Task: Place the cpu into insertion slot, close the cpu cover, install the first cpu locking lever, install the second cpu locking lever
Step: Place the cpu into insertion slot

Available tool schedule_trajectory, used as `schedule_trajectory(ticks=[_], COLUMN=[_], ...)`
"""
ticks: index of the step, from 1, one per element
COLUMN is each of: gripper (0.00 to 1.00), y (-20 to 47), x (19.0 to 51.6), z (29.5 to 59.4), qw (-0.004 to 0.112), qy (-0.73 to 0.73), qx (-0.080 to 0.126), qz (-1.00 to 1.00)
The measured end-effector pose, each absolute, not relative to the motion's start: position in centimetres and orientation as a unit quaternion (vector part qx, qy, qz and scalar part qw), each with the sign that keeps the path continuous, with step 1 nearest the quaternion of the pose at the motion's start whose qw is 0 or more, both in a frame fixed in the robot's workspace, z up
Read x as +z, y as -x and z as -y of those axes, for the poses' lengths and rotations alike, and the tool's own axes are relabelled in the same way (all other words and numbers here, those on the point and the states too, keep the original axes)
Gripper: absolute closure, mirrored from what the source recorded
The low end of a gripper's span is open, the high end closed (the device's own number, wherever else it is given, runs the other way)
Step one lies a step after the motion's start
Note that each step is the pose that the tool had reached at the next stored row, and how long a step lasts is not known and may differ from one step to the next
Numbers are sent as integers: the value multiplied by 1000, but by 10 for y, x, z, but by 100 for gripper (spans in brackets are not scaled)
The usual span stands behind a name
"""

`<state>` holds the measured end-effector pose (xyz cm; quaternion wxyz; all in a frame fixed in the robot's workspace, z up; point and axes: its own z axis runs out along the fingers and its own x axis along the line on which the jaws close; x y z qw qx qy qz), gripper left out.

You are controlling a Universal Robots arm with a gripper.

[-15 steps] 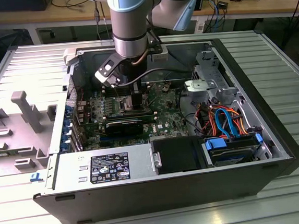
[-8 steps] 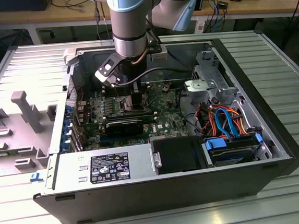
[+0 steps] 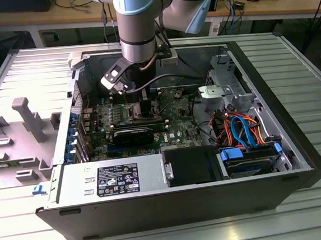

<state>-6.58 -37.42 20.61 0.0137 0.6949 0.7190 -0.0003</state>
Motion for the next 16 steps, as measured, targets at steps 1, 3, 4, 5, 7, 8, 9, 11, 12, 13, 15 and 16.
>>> schedule_trajectory(ticks=[1,3,4,5,7,8,9,11,12,13,15,16], gripper=[46,46,46,46,46,46,46,46,46,46,46,46], y=[66,66,66,66,66,66,66,66,66,66,66,66], x=[205,203,202,202,201,201,200,199,198,198,197,197], z=[374,374,374,374,374,374,374,374,374,374,374,374], qw=[14,14,14,14,14,14,14,14,14,14,14,14], qy=[-695,-695,-695,-695,-695,-695,-695,-695,-695,-695,-695,-695], qx=[0,0,0,0,0,0,0,-1,-1,-1,0,0], qz=[-719,-719,-719,-719,-719,-719,-719,-719,-719,-719,-719,-719])
